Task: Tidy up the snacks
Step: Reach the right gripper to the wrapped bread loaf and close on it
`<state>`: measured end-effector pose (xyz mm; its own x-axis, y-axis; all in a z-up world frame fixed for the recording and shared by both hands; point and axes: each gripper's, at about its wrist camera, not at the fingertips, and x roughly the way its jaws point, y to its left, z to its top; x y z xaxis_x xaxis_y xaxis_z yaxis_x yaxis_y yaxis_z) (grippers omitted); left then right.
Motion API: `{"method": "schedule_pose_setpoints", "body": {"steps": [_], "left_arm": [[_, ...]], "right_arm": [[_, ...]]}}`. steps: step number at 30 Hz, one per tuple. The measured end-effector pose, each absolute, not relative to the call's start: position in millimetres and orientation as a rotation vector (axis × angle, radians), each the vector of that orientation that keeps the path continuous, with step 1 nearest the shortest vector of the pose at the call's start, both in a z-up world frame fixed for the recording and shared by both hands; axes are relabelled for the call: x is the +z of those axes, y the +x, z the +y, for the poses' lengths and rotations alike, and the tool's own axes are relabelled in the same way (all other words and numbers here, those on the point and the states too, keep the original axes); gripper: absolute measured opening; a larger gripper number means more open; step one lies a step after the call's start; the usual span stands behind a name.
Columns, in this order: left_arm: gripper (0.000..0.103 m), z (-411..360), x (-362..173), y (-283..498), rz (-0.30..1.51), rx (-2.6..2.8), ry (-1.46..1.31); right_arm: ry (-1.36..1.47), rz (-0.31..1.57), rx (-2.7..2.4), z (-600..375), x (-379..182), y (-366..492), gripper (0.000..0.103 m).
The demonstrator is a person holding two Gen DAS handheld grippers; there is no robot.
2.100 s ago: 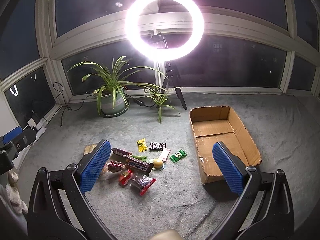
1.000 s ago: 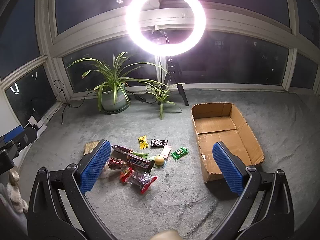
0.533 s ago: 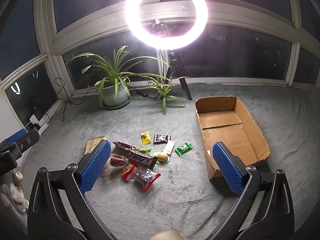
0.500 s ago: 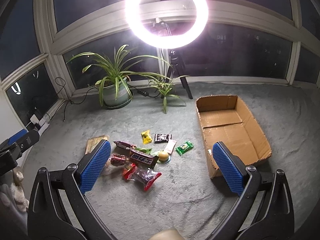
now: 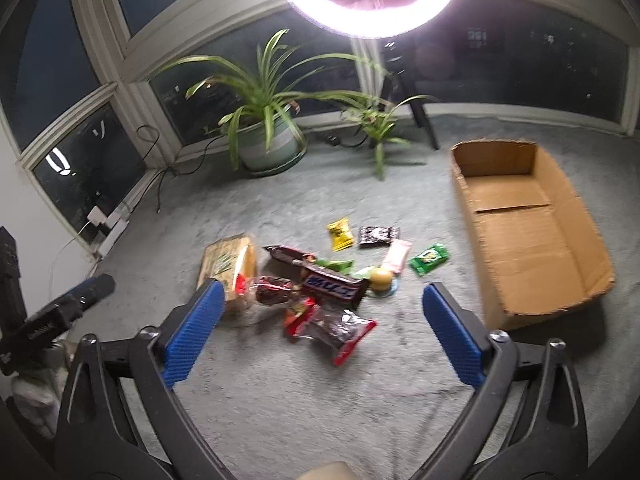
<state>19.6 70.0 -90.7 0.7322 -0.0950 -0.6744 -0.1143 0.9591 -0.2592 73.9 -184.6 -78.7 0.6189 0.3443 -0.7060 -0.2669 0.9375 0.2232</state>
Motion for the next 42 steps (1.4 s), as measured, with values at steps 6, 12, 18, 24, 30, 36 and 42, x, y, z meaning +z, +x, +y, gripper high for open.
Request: {"method": "schedule_pose_setpoints", "body": {"steps": [6, 12, 18, 24, 30, 36, 42], "left_arm": [[0.081, 81.3, -111.1, 29.5, 0.808, -0.039, -0.360], [0.063, 90.2, -134.3, 44.1, 0.867, -0.118, -0.480], [0.056, 97.6, -156.1, 59.5, 0.900, -0.155, -0.570], [0.055, 100.5, -173.8, 76.1, 0.935, -0.191, -0.623], [0.052, 100.5, -182.9, 88.5, 0.950, -0.196, -0.628], [0.050, 99.9, -190.6, 96.3, 0.945, -0.246, -0.621], [0.050, 96.7, -202.0, 104.3, 0.965, -0.259, -0.600]], "right_arm": [[0.097, 0.898, 0.472, -152.5, -95.0, 96.3, 0.075], [0.152, 1.001, 0.578, -123.0, -120.8, 128.5, 0.070], [0.187, 1.085, 0.646, -95.4, -142.0, 158.0, 0.061], [0.208, 1.168, 0.698, -71.0, -164.6, 181.9, 0.053], [0.205, 1.232, 0.691, -59.6, -185.4, 198.1, 0.053], [0.207, 1.278, 0.714, -50.5, -198.6, 206.0, 0.046], [0.201, 1.282, 0.719, -47.9, -202.9, 206.8, 0.042]]}}
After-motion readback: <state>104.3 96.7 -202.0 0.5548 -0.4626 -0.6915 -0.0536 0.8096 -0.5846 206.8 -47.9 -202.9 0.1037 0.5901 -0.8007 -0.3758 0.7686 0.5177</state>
